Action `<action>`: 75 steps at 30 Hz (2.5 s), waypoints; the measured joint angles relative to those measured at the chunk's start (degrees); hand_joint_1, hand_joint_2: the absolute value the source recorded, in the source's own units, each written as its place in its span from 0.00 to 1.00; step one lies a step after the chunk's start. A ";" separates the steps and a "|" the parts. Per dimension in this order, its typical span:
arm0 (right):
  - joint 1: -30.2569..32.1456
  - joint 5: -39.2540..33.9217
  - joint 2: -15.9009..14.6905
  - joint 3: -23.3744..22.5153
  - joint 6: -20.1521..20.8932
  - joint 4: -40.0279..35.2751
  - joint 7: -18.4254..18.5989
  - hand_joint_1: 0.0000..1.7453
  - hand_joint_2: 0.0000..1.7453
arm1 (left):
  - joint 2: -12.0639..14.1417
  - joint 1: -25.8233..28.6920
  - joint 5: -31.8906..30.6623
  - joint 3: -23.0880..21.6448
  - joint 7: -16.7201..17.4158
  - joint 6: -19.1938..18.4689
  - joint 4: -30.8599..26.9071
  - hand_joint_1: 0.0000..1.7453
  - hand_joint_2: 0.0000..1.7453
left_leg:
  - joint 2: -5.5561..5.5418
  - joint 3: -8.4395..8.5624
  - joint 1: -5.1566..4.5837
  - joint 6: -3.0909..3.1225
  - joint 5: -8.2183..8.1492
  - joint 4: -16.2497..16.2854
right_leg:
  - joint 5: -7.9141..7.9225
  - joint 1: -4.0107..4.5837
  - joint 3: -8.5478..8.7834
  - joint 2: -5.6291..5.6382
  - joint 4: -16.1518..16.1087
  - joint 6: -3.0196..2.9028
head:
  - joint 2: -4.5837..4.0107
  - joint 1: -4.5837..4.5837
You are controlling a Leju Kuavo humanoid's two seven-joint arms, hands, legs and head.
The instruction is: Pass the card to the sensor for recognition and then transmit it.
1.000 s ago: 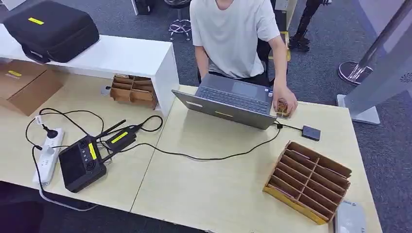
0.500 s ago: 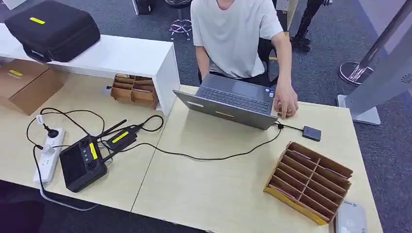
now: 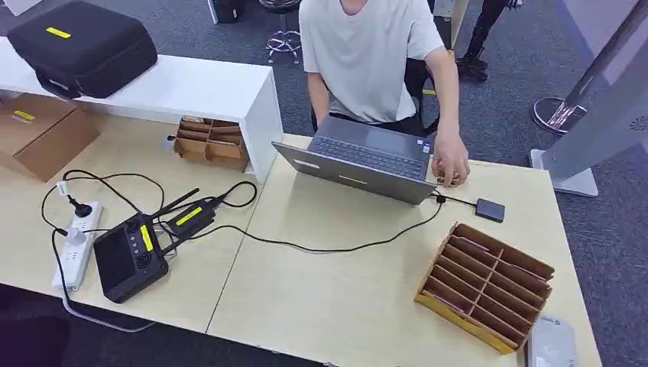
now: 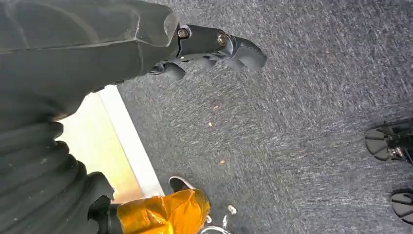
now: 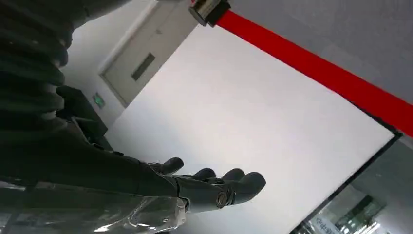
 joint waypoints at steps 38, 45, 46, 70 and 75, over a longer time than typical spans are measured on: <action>48.16 -8.94 2.89 -23.12 -7.24 -1.38 -2.05 0.00 0.00 | 14.27 -6.23 -0.02 -3.63 0.00 15.21 31.30 0.00 1.00 | -0.39 -0.16 -0.01 0.00 -0.01 -0.07 | -0.15 -0.01 0.04 -0.43 -0.01 0.07 | 0.00 0.00; 48.27 -8.74 3.56 -24.37 -6.69 -1.33 -2.69 0.00 1.00 | 15.12 -6.58 -0.02 -3.67 0.00 16.70 33.07 0.00 1.00 | -0.37 -0.14 0.00 0.00 -0.01 -0.07 | -0.15 0.00 0.04 -0.42 -0.01 0.07 | 0.00 0.02; 48.40 -8.57 3.98 -24.87 -6.74 -1.31 -3.06 0.00 1.00 | 15.58 -6.79 -0.02 -3.67 0.00 17.77 34.25 0.00 1.00 | -0.37 -0.14 0.02 0.00 -0.01 -0.07 | -0.15 0.02 0.05 -0.42 -0.01 0.06 | 0.00 0.02; 58.48 -21.49 40.75 -45.92 -20.23 4.52 -5.60 0.00 1.00 | 26.38 -11.22 2.76 -3.61 2.14 32.30 64.26 0.00 0.00 | -0.20 0.00 0.56 -0.48 -0.22 -0.13 | -0.43 0.55 0.06 -0.26 0.04 -0.44 | 0.00 0.02; 58.82 -22.12 46.19 -48.24 -23.26 4.76 -8.61 0.00 1.00 | 25.81 -10.67 5.23 -2.95 2.45 32.83 64.87 0.00 0.00 | -0.20 0.01 0.56 -0.48 -0.23 -0.13 | -0.44 0.55 0.06 -0.26 0.03 -0.45 | 0.00 0.07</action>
